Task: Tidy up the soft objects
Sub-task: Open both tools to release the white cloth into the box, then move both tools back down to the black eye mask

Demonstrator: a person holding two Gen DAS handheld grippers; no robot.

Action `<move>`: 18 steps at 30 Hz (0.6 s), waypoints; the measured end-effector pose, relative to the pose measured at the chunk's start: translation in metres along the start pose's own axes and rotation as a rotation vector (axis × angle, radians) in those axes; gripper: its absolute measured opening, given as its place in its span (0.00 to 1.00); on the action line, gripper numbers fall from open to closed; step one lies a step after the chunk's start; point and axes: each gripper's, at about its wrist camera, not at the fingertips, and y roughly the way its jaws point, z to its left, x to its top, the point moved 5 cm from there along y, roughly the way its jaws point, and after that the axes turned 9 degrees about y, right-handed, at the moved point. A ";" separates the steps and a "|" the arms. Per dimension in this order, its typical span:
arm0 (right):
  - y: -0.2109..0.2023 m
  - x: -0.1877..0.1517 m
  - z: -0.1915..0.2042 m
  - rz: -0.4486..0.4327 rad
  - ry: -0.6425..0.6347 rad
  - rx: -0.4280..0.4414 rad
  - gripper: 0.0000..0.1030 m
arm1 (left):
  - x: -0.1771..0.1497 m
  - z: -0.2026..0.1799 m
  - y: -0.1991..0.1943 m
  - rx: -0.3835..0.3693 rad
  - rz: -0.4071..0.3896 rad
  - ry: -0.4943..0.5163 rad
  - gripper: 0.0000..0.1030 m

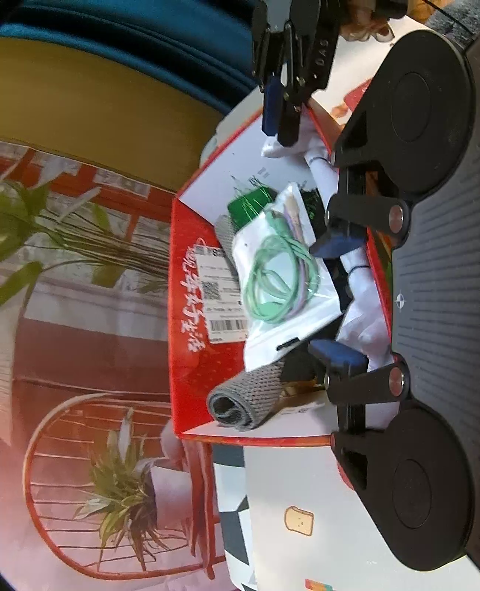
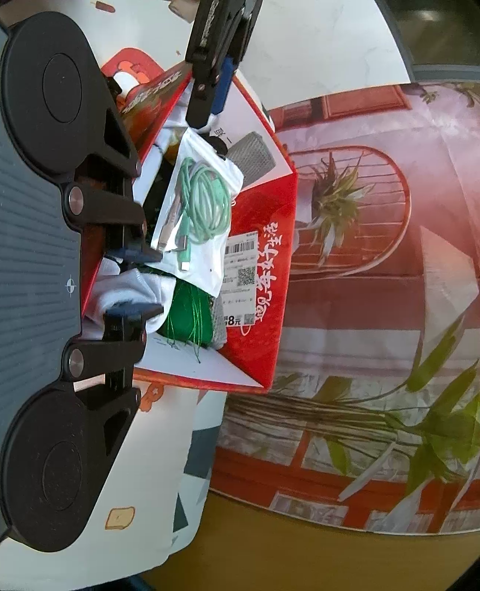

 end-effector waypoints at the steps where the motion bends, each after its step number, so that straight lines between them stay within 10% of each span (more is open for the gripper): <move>1: -0.001 0.000 0.001 -0.002 0.000 -0.006 0.28 | 0.001 -0.001 -0.002 0.005 -0.005 0.002 0.57; 6: -0.007 0.004 0.001 -0.020 0.007 -0.022 0.57 | 0.006 -0.003 -0.012 0.042 -0.035 -0.005 0.90; 12: -0.015 0.006 0.004 -0.034 0.028 -0.003 0.96 | 0.006 -0.005 -0.029 0.054 -0.086 -0.034 0.97; 18: -0.021 0.004 0.008 -0.055 0.043 -0.022 1.00 | -0.002 -0.009 -0.047 0.064 -0.121 -0.054 1.00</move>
